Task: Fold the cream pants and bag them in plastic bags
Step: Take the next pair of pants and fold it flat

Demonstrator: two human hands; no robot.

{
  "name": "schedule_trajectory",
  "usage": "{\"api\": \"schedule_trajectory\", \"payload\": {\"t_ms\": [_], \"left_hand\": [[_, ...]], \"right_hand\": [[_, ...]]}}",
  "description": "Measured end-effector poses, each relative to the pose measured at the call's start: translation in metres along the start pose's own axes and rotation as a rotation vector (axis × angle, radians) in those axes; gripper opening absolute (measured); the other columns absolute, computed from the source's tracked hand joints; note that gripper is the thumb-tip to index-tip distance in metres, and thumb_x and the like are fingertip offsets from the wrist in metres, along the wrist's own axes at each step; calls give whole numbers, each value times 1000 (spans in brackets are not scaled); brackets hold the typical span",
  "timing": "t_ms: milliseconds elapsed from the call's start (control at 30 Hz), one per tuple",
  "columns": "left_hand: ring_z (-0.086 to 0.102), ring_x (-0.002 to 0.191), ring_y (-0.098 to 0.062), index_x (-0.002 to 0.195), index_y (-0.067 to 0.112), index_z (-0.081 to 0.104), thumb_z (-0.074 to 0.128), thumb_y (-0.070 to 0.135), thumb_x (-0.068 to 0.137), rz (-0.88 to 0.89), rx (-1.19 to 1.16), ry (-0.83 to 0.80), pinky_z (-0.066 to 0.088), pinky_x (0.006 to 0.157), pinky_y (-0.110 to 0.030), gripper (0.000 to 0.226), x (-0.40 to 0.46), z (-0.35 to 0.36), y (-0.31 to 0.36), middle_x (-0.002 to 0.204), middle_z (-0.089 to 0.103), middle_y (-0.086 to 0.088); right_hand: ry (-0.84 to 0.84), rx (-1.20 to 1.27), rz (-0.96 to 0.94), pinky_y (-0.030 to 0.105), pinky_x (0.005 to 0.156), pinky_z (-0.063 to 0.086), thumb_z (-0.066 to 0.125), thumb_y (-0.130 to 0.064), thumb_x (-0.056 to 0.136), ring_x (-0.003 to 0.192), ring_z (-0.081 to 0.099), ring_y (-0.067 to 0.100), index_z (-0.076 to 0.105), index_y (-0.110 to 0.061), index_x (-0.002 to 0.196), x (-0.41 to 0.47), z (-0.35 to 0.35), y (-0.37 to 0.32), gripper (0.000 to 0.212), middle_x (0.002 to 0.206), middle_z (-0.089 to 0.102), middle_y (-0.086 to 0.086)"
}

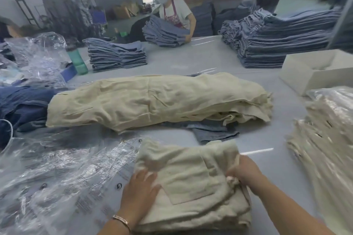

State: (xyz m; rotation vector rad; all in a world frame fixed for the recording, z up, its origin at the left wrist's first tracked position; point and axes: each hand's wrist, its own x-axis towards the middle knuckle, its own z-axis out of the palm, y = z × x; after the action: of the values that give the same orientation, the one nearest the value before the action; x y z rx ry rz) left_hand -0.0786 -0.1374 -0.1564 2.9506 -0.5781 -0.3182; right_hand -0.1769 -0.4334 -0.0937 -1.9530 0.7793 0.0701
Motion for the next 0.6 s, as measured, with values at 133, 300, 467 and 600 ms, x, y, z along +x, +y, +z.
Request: {"api": "schedule_trajectory", "payload": {"t_ms": [133, 300, 467, 600], "left_hand": [[14, 143, -24, 145, 37, 31, 41, 61, 91, -120, -140, 97, 25, 115, -38, 60, -4, 18, -3, 158, 9, 0], [59, 108, -27, 127, 9, 49, 80, 36, 74, -448, -728, 127, 47, 89, -35, 67, -4, 0, -17, 122, 60, -10], [71, 81, -34, 107, 4, 65, 78, -4, 65, -416, -1362, -111, 58, 68, -39, 45, 0, -33, -6, 91, 74, -15], [71, 84, -33, 105, 8, 66, 76, 2, 54, -215, -1486, -130, 57, 63, -36, 53, -1, -54, -16, 97, 73, -16]], "right_hand": [[81, -119, 80, 30, 66, 48, 66, -9, 66, 88, 62, 27, 53, -18, 91, 8, 21, 25, 30, 83, 61, 2], [206, -254, 160, 35, 76, 46, 72, -48, 69, 103, 53, 31, 47, -11, 108, 14, 25, 29, 60, 107, 53, 11], [110, 301, 239, 36, 66, 53, 82, -37, 71, 80, 66, 29, 65, -2, 97, 12, 23, 19, 46, 87, 70, 13], [125, 619, 253, 39, 66, 56, 76, -1, 69, 69, 69, 32, 69, 0, 94, 3, 4, 27, 27, 78, 73, 18]]}}
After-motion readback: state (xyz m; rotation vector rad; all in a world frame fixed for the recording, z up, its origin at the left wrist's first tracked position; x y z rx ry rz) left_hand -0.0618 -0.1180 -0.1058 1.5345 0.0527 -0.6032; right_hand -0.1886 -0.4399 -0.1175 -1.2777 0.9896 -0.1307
